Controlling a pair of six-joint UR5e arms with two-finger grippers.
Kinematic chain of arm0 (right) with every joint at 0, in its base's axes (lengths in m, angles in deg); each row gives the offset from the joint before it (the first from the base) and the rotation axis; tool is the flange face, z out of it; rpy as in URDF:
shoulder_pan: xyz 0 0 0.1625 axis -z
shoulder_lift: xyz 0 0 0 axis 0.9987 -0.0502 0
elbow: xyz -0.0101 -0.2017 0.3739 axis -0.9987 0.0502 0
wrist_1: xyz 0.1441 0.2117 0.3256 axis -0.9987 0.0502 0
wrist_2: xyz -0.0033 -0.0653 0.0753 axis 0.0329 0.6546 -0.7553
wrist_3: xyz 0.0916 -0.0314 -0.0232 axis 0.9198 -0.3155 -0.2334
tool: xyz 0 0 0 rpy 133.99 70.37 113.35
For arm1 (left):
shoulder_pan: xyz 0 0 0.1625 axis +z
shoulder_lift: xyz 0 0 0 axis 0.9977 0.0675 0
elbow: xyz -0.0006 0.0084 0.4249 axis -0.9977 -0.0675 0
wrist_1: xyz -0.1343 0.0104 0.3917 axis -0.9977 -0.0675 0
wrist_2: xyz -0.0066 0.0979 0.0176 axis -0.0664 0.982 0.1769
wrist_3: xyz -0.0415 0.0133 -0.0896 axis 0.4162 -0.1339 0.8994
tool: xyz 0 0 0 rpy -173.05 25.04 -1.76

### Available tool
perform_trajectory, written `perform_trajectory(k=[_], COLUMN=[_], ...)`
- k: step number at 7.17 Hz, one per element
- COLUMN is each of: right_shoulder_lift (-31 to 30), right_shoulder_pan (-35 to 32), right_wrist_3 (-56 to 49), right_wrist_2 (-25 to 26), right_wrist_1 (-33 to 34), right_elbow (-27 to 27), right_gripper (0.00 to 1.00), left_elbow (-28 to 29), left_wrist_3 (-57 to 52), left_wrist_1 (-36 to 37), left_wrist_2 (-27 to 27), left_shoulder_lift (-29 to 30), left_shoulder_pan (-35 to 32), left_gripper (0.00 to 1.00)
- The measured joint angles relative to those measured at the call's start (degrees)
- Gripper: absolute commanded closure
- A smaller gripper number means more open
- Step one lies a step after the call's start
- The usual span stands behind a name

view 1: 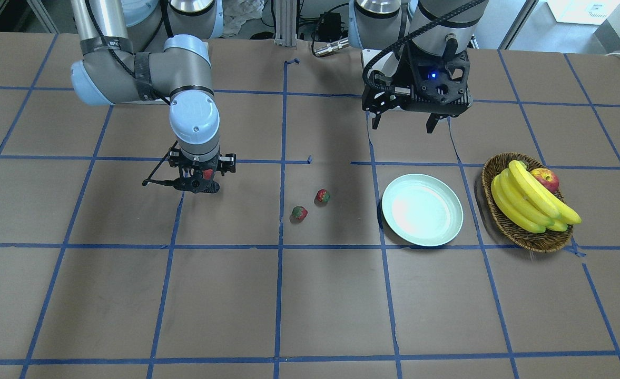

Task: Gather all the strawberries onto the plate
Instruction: 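Move the right gripper to the last strawberry and grasp it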

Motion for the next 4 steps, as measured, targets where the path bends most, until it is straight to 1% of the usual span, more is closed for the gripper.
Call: perform_trajectory(k=[2, 3, 4], right_shoulder_lift=[0.1, 0.2, 0.2], right_shoulder_pan=[0.5, 0.6, 0.6], right_wrist_3=[0.1, 0.0, 0.0], right_wrist_2=[-0.3, -0.8, -1.2], right_wrist_1=[4.5, 6.5, 7.3], right_elbow=[-2.5, -3.7, -4.2], right_gripper=[0.74, 0.83, 1.00], left_elbow=[0.0, -0.1, -0.1], left_wrist_3=[0.0, 0.0, 0.0], left_wrist_1=[0.0, 0.0, 0.0], left_wrist_2=[0.0, 0.0, 0.0], left_shoulder_lift=[0.0, 0.0, 0.0], left_shoulder_pan=[0.0, 0.0, 0.0], left_gripper=[0.00, 0.00, 0.00])
